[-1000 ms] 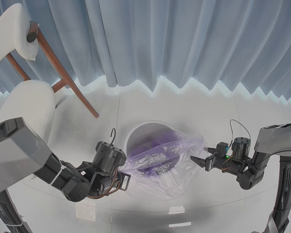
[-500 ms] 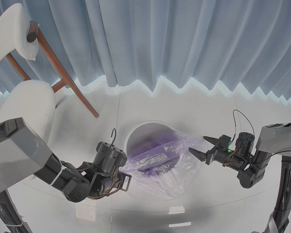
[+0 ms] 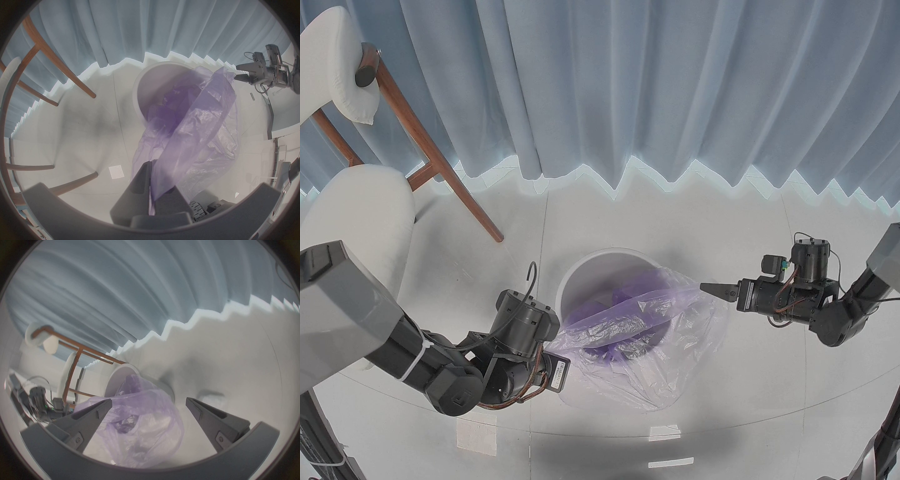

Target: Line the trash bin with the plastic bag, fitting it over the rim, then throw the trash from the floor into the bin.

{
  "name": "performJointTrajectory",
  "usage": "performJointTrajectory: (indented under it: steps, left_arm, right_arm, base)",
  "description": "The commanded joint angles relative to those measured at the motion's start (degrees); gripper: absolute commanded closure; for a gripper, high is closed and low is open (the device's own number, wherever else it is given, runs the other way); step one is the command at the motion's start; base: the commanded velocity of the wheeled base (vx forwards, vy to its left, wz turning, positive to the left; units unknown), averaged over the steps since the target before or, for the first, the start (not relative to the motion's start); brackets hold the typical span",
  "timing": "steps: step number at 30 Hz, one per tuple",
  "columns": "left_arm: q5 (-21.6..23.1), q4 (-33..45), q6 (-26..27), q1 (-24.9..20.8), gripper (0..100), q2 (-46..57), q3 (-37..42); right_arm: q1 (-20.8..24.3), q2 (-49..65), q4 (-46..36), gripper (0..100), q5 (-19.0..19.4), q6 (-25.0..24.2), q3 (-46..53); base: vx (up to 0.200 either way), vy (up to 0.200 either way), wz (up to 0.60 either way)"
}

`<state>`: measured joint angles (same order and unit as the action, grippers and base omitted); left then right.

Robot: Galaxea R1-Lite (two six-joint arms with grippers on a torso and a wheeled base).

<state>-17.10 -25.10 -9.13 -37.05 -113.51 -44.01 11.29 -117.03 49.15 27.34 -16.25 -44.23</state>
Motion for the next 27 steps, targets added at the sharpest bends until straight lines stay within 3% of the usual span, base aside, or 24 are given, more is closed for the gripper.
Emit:
performJointTrajectory:
  steps: [1,15,19,23,27]
  left_arm:
    - [-0.04,0.05,-0.1,-0.13,100,0.57,0.15]
    - [-0.04,-0.04,-0.1,-0.13,100,0.83,0.41]
    - [-0.04,-0.04,-0.1,-0.13,100,0.83,0.41]
    - [-0.04,-0.04,-0.19,-0.13,100,1.18,0.5]
    - [-0.12,-0.04,-0.1,-0.13,100,1.45,0.77]
  right_arm:
    - [-1.8,14.46,-22.08,0,-0.19,-11.35,-7.89]
    - [9.72,8.84,-22.26,0,-5.55,-23.21,-2.62]
    - [10.6,6.55,-19.8,0,-6.51,-25.23,-3.06]
    - [11.3,1.98,-14.88,0,-10.03,-25.85,-4.82]
    - [11.21,0.57,-15.31,0,-10.29,-26.99,-6.92]
  base:
    - [0.0,0.0,0.0]
    - [0.0,0.0,0.0]
    - [0.0,0.0,0.0]
    - [0.0,0.0,0.0]
    - [0.0,0.0,0.0]
